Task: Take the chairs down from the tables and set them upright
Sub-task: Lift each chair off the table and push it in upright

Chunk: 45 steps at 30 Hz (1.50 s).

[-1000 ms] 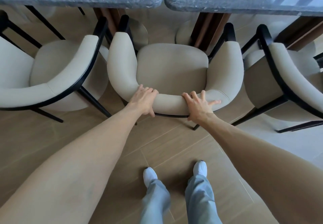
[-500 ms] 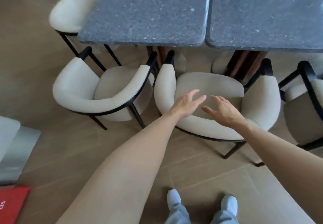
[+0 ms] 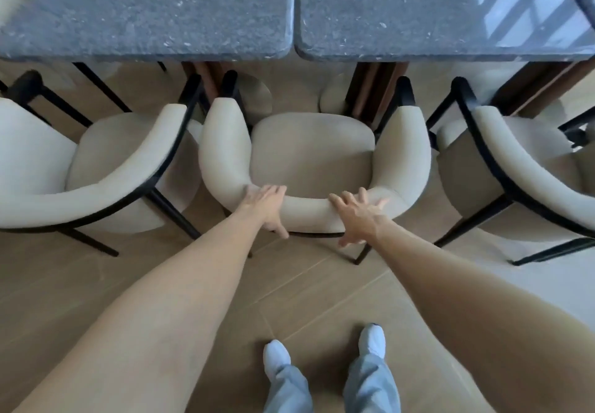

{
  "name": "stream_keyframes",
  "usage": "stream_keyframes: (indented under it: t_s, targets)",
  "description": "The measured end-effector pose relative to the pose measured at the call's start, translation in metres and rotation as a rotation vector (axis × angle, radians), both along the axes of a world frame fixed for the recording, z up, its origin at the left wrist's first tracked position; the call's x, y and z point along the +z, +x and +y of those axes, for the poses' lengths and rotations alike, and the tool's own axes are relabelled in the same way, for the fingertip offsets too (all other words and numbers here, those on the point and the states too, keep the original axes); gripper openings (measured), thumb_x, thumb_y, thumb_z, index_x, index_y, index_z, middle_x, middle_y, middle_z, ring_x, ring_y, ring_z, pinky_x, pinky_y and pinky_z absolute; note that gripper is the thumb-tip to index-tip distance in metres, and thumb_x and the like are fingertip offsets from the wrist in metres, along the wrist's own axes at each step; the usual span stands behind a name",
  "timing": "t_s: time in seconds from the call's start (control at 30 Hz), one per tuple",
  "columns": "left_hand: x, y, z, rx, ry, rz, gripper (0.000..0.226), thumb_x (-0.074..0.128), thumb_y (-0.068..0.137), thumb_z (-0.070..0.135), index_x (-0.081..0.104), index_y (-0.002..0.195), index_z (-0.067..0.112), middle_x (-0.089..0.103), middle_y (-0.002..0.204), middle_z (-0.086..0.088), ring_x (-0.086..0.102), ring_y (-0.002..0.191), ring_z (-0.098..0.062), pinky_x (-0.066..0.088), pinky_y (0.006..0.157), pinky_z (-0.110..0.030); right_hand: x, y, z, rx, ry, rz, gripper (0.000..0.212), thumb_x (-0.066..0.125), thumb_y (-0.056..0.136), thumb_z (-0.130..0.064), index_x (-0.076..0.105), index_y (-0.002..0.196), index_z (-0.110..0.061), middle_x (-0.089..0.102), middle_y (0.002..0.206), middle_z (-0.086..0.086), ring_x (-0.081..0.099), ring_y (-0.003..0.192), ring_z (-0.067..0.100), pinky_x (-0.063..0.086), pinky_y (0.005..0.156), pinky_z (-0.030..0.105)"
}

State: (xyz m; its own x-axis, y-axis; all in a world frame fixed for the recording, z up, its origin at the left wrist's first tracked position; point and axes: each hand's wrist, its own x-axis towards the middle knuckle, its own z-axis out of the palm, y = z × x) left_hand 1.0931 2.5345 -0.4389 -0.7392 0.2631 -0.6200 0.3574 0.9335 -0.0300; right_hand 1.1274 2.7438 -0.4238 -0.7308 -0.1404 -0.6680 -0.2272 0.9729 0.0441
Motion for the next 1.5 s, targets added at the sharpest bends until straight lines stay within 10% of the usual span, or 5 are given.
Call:
stream_keyframes:
  t_s: [0.23, 0.53, 0.9, 1.33, 1.5]
  targets:
    - [-0.025, 0.006, 0.006, -0.078, -0.157, 0.146, 0.088, 0.079, 0.067, 0.065, 0.044, 0.132, 0.017, 0.053, 0.13, 0.003, 0.052, 0.123, -0.018, 0.036, 0.101, -0.063, -0.01, -0.001, -0.013, 0.012, 0.088, 0.134, 0.058, 0.069, 0.091, -0.013, 0.04, 0.142, -0.018, 0.049, 0.142, 0.012, 0.037, 0.136, 0.045, 0.03, 0.095, 0.084]
    - [-0.013, 0.016, -0.002, -0.092, -0.057, 0.085, 0.102, 0.079, 0.065, 0.067, 0.036, 0.144, 0.018, 0.045, 0.14, 0.001, 0.043, 0.133, -0.018, 0.031, 0.108, -0.06, -0.006, 0.003, -0.001, 0.028, 0.04, 0.062, 0.08, 0.083, 0.08, -0.035, 0.036, 0.142, -0.015, 0.044, 0.14, 0.013, 0.039, 0.134, 0.039, 0.032, 0.098, 0.08]
    - [0.11, -0.006, 0.136, 0.61, 1.384, -0.01, 0.072, 0.044, 0.086, 0.07, 0.047, 0.147, 0.03, 0.052, 0.15, 0.003, 0.048, 0.137, -0.01, 0.037, 0.117, -0.04, 0.11, 0.02, 0.101, -0.66, -0.934, 0.673, 0.057, 0.047, 0.102, -0.049, 0.04, 0.15, -0.018, 0.046, 0.153, 0.001, 0.041, 0.139, 0.014, 0.032, 0.112, 0.028]
    - [0.181, 0.042, 0.479, 0.402, 1.635, -0.044, 0.061, 0.048, 0.097, 0.046, 0.045, 0.148, 0.014, 0.053, 0.141, 0.022, 0.05, 0.135, -0.006, 0.038, 0.116, -0.032, 0.212, 0.078, 0.435, -0.99, -1.122, 1.113, 0.044, 0.05, 0.101, -0.039, 0.058, 0.137, -0.013, 0.062, 0.133, -0.001, 0.057, 0.108, -0.01, 0.042, 0.088, 0.005]
    - [0.189, 0.029, 0.567, 0.34, 1.631, -0.058, 0.054, 0.049, 0.096, 0.046, 0.049, 0.142, 0.017, 0.053, 0.137, 0.022, 0.049, 0.126, 0.011, 0.037, 0.107, -0.017, 0.213, 0.08, 0.51, -1.084, -1.182, 1.109, 0.036, 0.051, 0.104, -0.034, 0.059, 0.134, -0.015, 0.063, 0.13, -0.001, 0.063, 0.117, 0.013, 0.051, 0.101, 0.033]
